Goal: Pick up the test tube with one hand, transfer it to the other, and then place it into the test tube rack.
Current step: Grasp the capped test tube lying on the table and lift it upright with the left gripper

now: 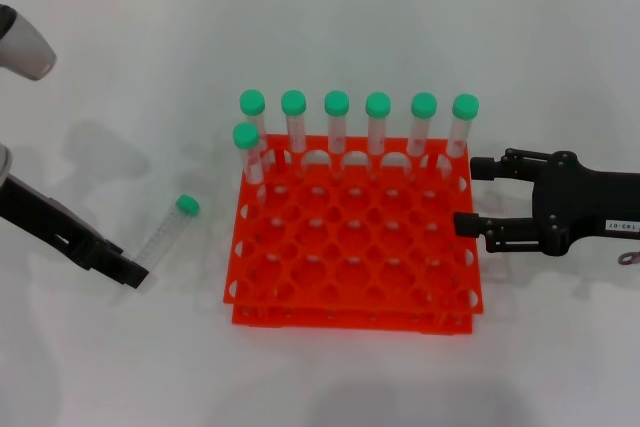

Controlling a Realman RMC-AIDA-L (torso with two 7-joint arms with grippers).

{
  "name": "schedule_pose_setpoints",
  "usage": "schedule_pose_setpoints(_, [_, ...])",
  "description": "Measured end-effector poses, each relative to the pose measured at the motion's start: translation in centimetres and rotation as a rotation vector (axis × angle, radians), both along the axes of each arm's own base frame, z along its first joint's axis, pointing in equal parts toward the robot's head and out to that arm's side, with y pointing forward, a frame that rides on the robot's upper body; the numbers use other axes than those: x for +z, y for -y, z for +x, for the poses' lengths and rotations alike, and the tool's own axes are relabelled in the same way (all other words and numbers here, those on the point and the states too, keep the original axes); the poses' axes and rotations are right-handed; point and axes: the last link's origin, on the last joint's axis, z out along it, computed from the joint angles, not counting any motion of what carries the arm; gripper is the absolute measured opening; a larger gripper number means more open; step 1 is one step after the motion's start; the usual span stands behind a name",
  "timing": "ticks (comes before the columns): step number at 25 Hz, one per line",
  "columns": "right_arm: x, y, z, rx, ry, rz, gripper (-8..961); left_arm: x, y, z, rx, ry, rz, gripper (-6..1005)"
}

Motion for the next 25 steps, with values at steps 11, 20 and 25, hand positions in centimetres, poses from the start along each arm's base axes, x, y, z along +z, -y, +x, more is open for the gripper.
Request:
schedule_pose_setpoints(11, [0.0, 0.0, 0.0, 0.004, 0.0, 0.003, 813, -0.7, 0.0, 0.2, -0.014, -0.008, -0.007, 542])
schedule_pose_setpoints(20, [0.0, 0.0, 0.0, 0.003, 0.002, 0.005, 814, -1.1, -0.1, 0.1, -0.027, -0.026, -0.01, 517])
schedule_pose_setpoints(25, [0.0, 0.0, 0.0, 0.004, 0.002, 0.005, 814, -1.1, -0.2, 0.1, -0.026, -0.031, -0.003, 462])
